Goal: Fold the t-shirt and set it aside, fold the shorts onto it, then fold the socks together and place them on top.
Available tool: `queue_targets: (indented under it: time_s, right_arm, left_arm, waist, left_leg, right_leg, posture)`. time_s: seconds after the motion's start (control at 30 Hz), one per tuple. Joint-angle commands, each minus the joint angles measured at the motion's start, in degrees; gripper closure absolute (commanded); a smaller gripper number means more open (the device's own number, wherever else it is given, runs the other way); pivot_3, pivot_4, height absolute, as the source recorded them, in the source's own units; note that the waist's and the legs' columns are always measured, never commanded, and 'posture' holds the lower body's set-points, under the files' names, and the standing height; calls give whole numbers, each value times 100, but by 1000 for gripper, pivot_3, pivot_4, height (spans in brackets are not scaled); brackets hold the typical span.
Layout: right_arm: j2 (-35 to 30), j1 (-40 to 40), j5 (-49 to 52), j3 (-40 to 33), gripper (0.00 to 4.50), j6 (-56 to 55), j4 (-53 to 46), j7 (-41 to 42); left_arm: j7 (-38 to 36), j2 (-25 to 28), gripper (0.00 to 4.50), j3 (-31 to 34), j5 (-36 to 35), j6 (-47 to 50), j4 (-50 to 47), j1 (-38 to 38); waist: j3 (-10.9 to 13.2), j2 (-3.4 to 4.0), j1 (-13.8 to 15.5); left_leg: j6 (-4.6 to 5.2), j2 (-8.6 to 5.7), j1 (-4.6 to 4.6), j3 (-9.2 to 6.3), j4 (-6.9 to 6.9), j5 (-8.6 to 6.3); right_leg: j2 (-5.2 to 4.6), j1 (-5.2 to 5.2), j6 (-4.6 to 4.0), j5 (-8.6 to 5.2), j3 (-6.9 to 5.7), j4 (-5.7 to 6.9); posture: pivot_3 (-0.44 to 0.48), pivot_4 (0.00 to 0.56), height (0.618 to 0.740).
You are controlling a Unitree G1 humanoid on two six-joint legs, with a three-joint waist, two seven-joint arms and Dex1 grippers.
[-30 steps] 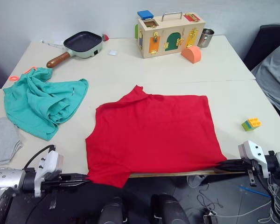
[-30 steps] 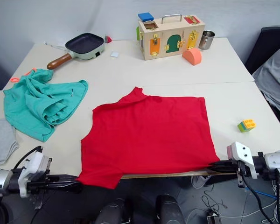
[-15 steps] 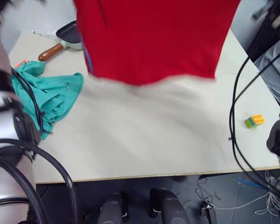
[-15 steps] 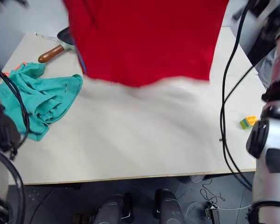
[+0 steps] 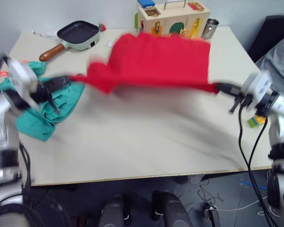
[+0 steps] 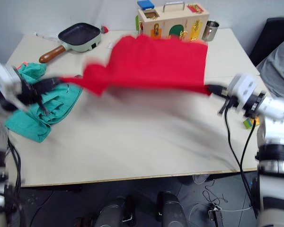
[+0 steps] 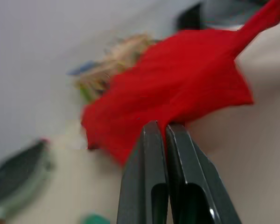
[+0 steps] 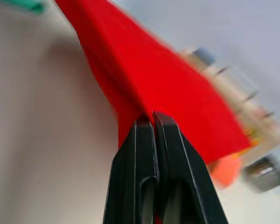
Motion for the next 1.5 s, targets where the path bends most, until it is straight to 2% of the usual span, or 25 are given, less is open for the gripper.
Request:
queue_targets:
  time_s: [0.03, 0.1, 0.2, 0.3, 0.47, 0.7, 0.83, 1.0, 1.13, 1.3, 1.5]
  right_arm:
    - [-292, 846, 33, -131, 4500, 80, -716, 120]
    - [-338, 1250, 6, -174, 4500, 73, -736, 116]
    - [-422, 1718, 45, -207, 4500, 92, -828, 201]
    - [-640, 2141, 18, -131, 4500, -18, -1093, 486]
    - [-938, 2649, 240, -388, 4500, 357, -1154, 643]
    - [-1192, 3344, 427, -429, 4500, 727, -1354, 1094]
    - [-1127, 3452, 508, -400, 4500, 1098, -1684, 1063]
    - [-1120, 3248, 607, -324, 4500, 1704, -1982, 1078]
    - [-1160, 2648, 792, -84, 4500, 2617, -2112, 1325]
    - [-874, 1826, 588, 168, 4500, 2803, -1677, 1259]
    - [-477, 1124, 193, 440, 4500, 2385, -813, 1182]
  left_arm:
    - [-262, 406, 4471, 217, -166, 605, -1925, 1550]
    - [-324, 472, 4471, 182, -215, 936, -2523, 2351]
    - [-173, 313, 4471, 195, -233, 1101, -2992, 3002]
    - [-206, 166, 4471, 126, -219, 1084, -3346, 3453]
    - [-515, 315, 4471, 220, -163, 1250, -3499, 4213]
    - [-885, 560, 4471, 282, -364, 1602, -3571, 4560]
    - [-975, 679, 4471, 261, -297, 1604, -3423, 4480]
    - [-826, 715, 4471, 295, -822, 2369, -3357, 3915]
    - [-667, 775, 4471, 85, -923, 2886, -2913, 3014]
    - [-610, 671, 4471, -296, -712, 3095, -2457, 2345]
    - [-273, 353, 4471, -624, -431, 3070, -1904, 1918]
  waist:
    - [1, -2, 9]
    - [2, 2, 12]
    - [2, 4, 42]
    - [0, 8, 37]
    - [-2, 11, 20]
    - [-4, 8, 37]
    - [-4, 8, 33]
    - [-5, 9, 32]
    - [-5, 9, 32]
    - [-5, 9, 25]
    - [-6, 7, 28]
  left_leg:
    - [-1, -1, 14, 5, -4, 4]
    - [-3, -7, 73, 13, -7, 7]
    - [-38, -7, 146, 8, -33, -12]
    - [-40, -4, 150, 7, -39, -12]
    - [-30, 3, 152, 14, -48, -4]
    - [-27, 11, 154, 15, -50, -11]
    - [-27, 11, 154, 15, -50, -16]
    - [-30, 14, 153, 14, -51, -17]
    - [-30, 13, 154, 14, -50, -15]
    - [-34, 12, 153, 17, -50, -13]
    - [-34, 12, 146, 24, -44, -12]
  right_leg:
    - [-1, 9, 3, 2, 11, -8]
    - [-6, 54, 3, 2, 26, -15]
    - [-6, 120, -6, 6, 39, -37]
    - [-12, 120, -18, 12, 45, -36]
    - [-5, 106, -32, 4, 44, -26]
    - [9, 110, -38, -4, 44, -37]
    - [6, 109, -38, -4, 46, -37]
    - [8, 108, -40, -4, 45, -35]
    - [7, 107, -39, -4, 46, -33]
    - [9, 103, -39, -4, 46, -28]
    - [15, 96, -39, -4, 47, -27]
  posture:
    - [0, 150, 740]
    - [0, 150, 740]
    - [0, 150, 740]
    - [0, 150, 740]
    - [0, 150, 740]
    - [0, 150, 740]
    - [0, 150, 740]
    - [0, 150, 740]
    - [0, 150, 740]
    - [0, 150, 740]
    - [0, 150, 740]
